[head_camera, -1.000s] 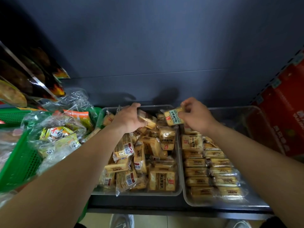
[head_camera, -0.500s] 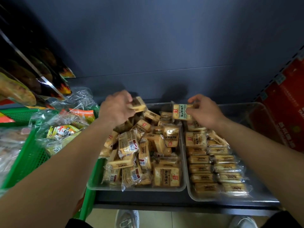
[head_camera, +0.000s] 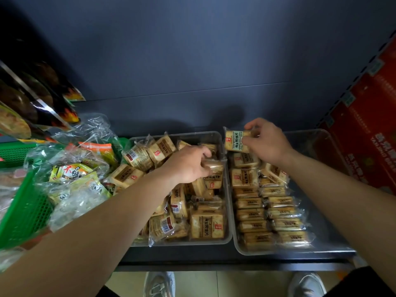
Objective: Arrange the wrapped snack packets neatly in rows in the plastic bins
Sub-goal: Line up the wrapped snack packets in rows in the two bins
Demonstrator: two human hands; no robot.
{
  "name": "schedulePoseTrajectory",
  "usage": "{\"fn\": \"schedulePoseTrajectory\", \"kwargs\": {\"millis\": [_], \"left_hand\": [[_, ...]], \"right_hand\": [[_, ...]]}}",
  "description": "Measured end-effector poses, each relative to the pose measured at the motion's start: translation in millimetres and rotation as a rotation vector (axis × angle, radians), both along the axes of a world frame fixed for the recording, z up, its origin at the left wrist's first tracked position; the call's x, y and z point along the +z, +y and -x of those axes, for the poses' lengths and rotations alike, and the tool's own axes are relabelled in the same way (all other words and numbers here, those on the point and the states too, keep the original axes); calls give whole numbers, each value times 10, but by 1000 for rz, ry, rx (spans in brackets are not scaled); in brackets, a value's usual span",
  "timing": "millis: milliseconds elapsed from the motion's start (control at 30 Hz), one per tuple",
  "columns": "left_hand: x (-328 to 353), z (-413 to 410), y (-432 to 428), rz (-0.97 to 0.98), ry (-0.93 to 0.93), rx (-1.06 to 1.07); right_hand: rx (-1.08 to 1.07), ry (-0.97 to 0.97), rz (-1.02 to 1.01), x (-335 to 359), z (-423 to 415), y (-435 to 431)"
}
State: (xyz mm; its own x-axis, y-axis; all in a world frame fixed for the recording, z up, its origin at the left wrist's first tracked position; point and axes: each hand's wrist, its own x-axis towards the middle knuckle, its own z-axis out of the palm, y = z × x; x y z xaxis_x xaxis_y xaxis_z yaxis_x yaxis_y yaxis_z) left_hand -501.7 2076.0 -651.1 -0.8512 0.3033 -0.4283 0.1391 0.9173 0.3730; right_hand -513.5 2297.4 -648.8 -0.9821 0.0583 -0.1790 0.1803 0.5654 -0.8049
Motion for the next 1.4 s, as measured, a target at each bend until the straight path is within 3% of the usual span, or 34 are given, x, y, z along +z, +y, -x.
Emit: {"fn": "schedulePoseTrajectory", "kwargs": {"millis": [133, 233, 367, 533, 633, 700, 800, 1067, 1400], "left_hand": [[93, 94, -78, -66, -17, 49], [283, 175, -335, -222, 73, 303], [333, 171, -666, -34, 177, 467], [245, 184, -731, 348, 312, 307], [245, 188, -480, 158, 338, 171], [137, 181, -305, 42, 147, 62], [-56, 163, -140, 104, -88, -15], [-119, 54, -16, 267, -84, -83], [-84, -118, -170, -58, -64, -86]], "right_hand": [[12, 12, -3, 3, -36, 63], [9, 23, 1, 4, -24, 76], [32, 26, 7, 14, -8, 18], [91, 29, -54, -7, -13, -44], [88, 11, -51, -32, -11, -22], [79, 10, -50, -45, -9, -2], [89, 10, -51, -58, -7, 15], [110, 8, -51, -80, 5, 20], [136, 3, -51, -69, -12, 36]]}}
